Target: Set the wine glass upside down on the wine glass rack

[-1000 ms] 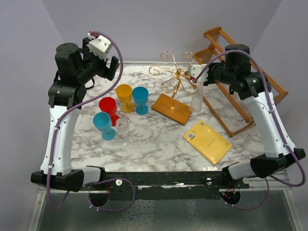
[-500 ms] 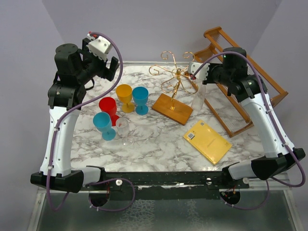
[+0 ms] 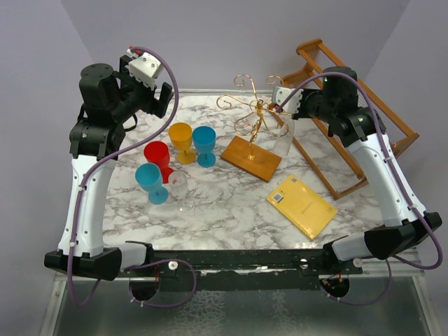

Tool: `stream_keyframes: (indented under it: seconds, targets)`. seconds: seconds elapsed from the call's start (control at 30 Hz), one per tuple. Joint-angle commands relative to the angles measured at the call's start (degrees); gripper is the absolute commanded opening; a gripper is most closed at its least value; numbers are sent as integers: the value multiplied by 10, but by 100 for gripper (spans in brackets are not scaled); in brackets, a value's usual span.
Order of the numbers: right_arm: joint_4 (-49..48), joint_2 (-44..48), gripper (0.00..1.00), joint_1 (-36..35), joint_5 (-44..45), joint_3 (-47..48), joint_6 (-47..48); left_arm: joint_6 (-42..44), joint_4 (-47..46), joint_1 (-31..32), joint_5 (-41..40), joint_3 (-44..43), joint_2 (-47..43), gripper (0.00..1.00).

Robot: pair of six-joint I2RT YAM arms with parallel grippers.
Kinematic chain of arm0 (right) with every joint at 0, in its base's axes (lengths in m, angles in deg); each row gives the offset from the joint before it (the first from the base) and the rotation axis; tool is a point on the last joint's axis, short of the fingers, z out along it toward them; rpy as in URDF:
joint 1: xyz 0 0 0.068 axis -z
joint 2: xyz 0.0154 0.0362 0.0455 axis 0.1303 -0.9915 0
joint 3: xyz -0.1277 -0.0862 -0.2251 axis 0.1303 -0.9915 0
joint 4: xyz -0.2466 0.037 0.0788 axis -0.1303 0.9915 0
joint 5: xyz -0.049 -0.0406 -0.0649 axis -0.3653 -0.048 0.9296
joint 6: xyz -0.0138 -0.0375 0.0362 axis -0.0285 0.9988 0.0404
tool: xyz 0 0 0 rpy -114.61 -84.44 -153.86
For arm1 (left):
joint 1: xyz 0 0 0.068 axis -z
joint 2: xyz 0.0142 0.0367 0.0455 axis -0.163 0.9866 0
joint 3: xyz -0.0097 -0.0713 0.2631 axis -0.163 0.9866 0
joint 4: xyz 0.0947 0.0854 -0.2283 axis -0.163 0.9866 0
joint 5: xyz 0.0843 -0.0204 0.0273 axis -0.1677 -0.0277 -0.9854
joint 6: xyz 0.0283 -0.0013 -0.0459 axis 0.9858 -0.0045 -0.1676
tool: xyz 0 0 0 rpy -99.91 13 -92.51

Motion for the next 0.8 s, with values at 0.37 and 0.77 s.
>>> stream_keyframes:
  seconds: [0.37,0.77]
  targets:
    - [-4,-9,6,-4,-83,7,-32,-1,-17,-2,-4,9,-19,80]
    - [2,-6,7,-4,-116,0,-56,-1,-15,-3,0,6,-21,80]
